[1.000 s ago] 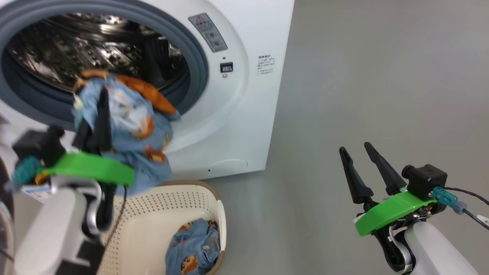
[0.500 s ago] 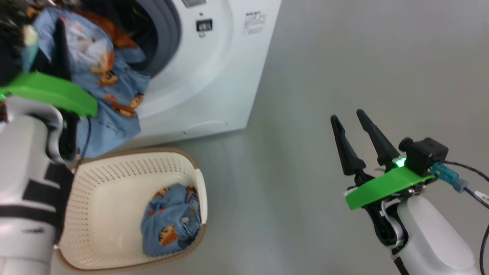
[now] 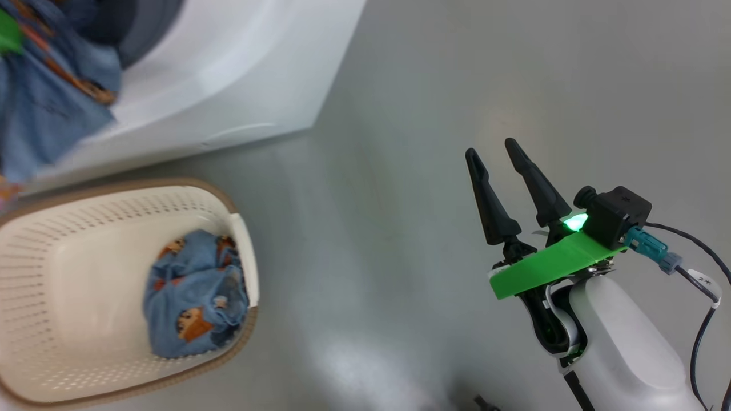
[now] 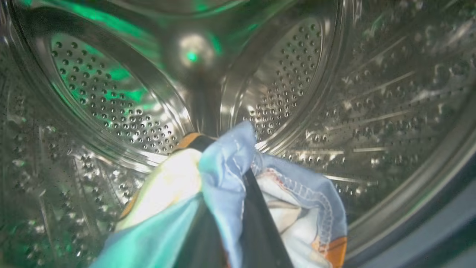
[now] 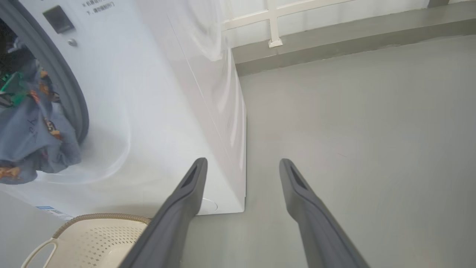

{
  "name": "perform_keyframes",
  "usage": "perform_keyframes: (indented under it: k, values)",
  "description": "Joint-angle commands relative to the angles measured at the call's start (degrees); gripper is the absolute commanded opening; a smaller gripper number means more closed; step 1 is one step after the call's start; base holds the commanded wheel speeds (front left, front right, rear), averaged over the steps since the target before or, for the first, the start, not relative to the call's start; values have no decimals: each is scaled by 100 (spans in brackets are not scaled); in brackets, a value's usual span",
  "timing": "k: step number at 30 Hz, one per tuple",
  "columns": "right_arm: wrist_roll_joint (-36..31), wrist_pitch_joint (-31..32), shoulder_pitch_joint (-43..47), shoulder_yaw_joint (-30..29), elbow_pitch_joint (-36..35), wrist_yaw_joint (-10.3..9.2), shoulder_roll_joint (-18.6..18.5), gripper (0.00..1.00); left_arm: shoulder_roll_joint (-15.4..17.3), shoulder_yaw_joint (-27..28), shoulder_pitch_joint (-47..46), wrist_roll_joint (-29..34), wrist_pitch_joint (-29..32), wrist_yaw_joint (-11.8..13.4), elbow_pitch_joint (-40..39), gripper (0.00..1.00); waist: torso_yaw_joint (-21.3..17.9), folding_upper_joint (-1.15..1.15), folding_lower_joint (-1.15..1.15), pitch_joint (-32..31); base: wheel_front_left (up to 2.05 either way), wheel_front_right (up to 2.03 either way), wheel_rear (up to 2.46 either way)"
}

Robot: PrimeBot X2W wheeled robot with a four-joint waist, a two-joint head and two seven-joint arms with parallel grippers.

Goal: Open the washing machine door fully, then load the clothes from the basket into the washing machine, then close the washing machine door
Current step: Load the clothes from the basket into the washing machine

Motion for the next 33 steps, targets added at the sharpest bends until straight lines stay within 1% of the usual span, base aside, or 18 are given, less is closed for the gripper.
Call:
perform_keyframes:
  k: [1,6,8,9,10,11,18,22,27,33]
  values:
    - [-30,-46,-7,62,-139,26,35,100,288,156,-240,112,-46,49,-270,0,-322,0,0,331,0,0,0]
    - [-28,-46,-33,58,-128,26,99,100,388,648,-263,488,-48,220,-1135,0,-409,0,0,395,0,0,0]
    - [-33,-46,-34,62,-118,26,120,100,337,750,-130,566,-49,235,-1074,0,-409,0,0,377,0,0,0]
    - [-36,-46,-33,66,-108,26,128,100,303,768,-92,589,-49,232,-971,20,-400,0,0,368,0,0,0]
    - [-36,-46,-34,76,-98,26,135,100,274,781,-69,610,-49,234,-853,73,-390,0,0,358,0,0,0]
    - [-36,-46,-36,84,-87,26,141,100,233,779,-46,605,-49,226,-672,100,-376,0,0,343,0,0,0]
    - [-73,-46,-51,77,-42,26,151,100,48,678,-14,671,-49,142,140,100,-215,0,0,186,0,0,0]
    - [-94,-46,-76,112,-35,26,128,100,-68,672,36,631,-50,60,396,100,-86,0,0,24,0,0,0]
    - [-89,-46,-91,135,17,26,77,100,-180,690,282,636,-50,1,424,100,61,0,0,-243,0,0,0]
    - [-57,-46,-47,102,101,26,-14,100,-319,757,824,661,-50,-84,176,100,248,0,0,-663,0,0,0]
